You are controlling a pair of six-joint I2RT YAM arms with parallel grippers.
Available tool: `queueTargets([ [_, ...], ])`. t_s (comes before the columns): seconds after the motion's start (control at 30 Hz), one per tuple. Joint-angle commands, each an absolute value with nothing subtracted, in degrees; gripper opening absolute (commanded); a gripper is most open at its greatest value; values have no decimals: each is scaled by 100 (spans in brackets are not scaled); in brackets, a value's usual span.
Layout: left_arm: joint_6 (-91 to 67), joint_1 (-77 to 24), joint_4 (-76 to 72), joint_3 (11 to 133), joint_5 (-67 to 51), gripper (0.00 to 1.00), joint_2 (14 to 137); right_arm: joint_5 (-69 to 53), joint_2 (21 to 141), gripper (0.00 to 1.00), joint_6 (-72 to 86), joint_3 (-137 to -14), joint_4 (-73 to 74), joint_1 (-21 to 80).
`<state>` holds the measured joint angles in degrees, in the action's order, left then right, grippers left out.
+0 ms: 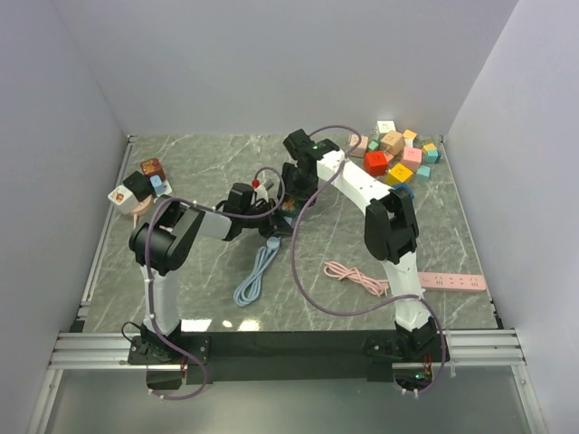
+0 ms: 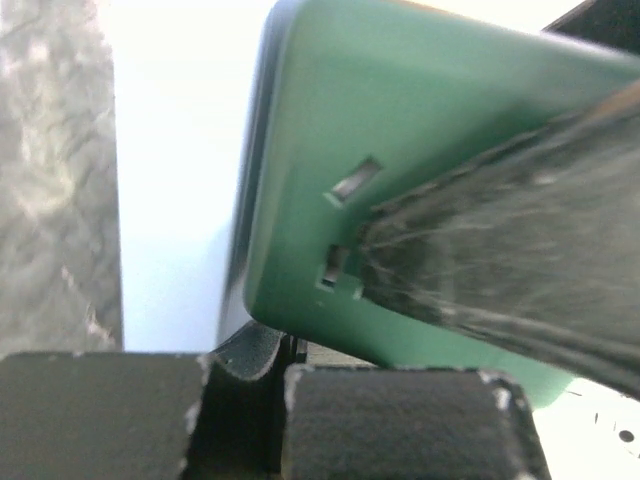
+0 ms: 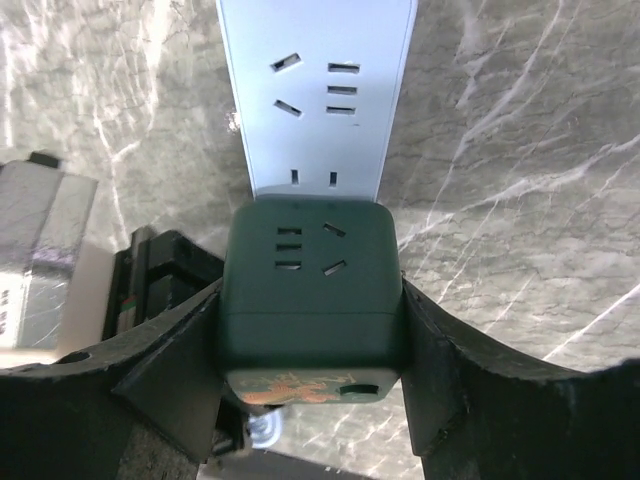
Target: Pull the plug off the socket
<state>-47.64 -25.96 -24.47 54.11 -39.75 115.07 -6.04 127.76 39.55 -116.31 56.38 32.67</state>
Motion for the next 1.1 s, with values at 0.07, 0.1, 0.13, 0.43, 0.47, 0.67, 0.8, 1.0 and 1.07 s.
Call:
queueTargets([
  [0.07, -4465, -2382, -1309, 5212, -2979, 1, 12454, -1590, 12533, 0, 3833, -12331, 5879, 2988],
  [0.1, -4500, -2356, -1336, 5229, -3014, 1, 12498, -1669, 12594, 0, 3780, -12279, 5854, 2980],
  [0.13, -4526, -2329, -1458, 5212, -3058, 0, 12576, -1713, 12621, 0, 3692, -12226, 5810, 2988],
  [0.43, -4860, -2180, -2021, 5089, -3445, 1, 12691, -1609, 12858, 0, 3779, -11339, 5116, 3085],
  [0.47, -4921, -2180, -2117, 5089, -3480, 1, 12691, -1608, 12867, 2, 3814, -11277, 4959, 3094],
  [0.67, -4992, -2180, -2127, 5141, -3472, 1, 12665, -1740, 13078, 18, 4122, -11126, 4614, 3120],
  [0.8, -5001, -2171, -2101, 5168, -3454, 1, 12683, -1793, 13315, 38, 4096, -11425, 4763, 3111],
  [1.0, -5036, -2145, -2118, 5229, -3472, 1, 12770, -1740, 13403, 64, 4096, -11645, 4851, 3120],
  [1.07, -5036, -2145, -2092, 5264, -3454, 1, 12788, -1740, 13403, 61, 4096, -11593, 4808, 3111],
])
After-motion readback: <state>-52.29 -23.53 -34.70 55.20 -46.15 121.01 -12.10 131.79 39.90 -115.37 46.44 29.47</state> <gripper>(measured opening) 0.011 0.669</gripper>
